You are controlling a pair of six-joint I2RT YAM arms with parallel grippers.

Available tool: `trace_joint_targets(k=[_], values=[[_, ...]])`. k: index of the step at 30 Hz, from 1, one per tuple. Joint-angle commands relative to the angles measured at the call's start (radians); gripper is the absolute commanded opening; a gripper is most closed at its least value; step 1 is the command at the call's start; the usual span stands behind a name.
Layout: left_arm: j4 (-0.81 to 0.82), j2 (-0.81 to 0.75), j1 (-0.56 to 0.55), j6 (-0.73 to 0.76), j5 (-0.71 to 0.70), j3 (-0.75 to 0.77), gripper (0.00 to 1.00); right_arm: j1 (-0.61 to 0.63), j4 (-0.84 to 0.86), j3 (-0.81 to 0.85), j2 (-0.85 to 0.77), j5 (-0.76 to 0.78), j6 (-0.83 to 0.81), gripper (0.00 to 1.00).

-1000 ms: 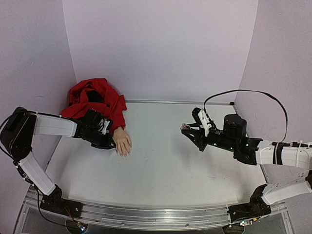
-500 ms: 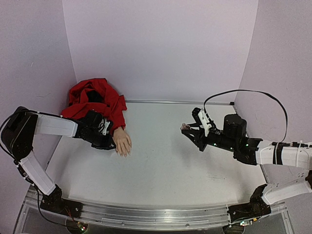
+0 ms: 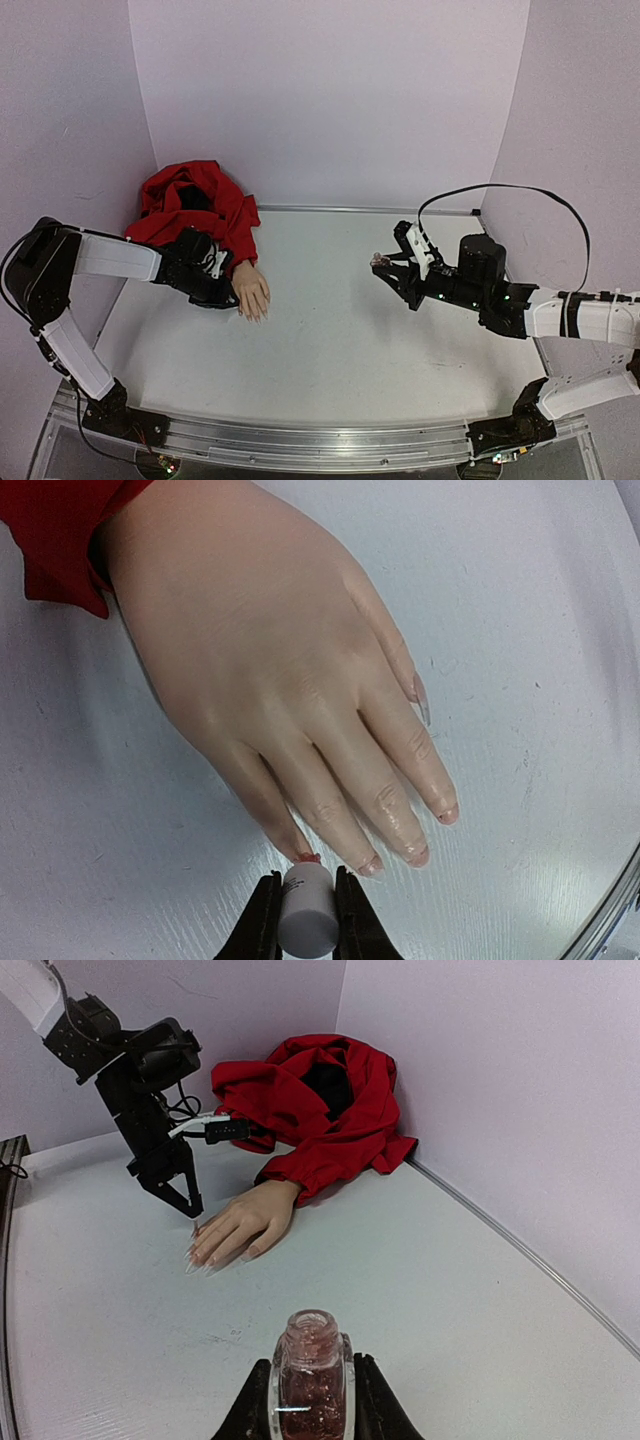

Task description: Paint the nails

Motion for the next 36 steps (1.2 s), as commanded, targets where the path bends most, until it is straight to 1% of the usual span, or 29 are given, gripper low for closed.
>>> trace_joint_targets(k=[1, 16, 21, 26, 32, 34, 36], values=[[0.041, 0.006, -0.003, 0.015, 0.02, 0.018, 0.0, -0.006, 0.058, 0.008, -0.009, -0.016, 0.003, 0.0], [0.041, -0.036, -0.003, 0.002, 0.031, -0.014, 0.0, -0.006, 0.058, 0.009, -0.007, -0.019, 0.005, 0.0], [0.027, -0.087, -0.003, -0.011, 0.016, -0.042, 0.0, -0.005, 0.058, 0.011, -0.007, -0.022, 0.006, 0.0], [-0.016, -0.206, -0.003, -0.031, -0.018, -0.067, 0.0, -0.005, 0.067, 0.014, 0.001, -0.022, 0.004, 0.0], [-0.14, -0.388, -0.003, -0.035, -0.026, -0.011, 0.0, -0.004, 0.059, 0.041, 0.036, -0.025, 0.013, 0.0], [-0.174, -0.437, -0.003, -0.025, 0.002, 0.028, 0.0, -0.004, 0.053, 0.055, 0.048, -0.044, 0.036, 0.0], [-0.185, -0.473, -0.003, -0.013, 0.084, 0.076, 0.0, -0.004, 0.053, 0.073, 0.062, -0.071, 0.065, 0.0]])
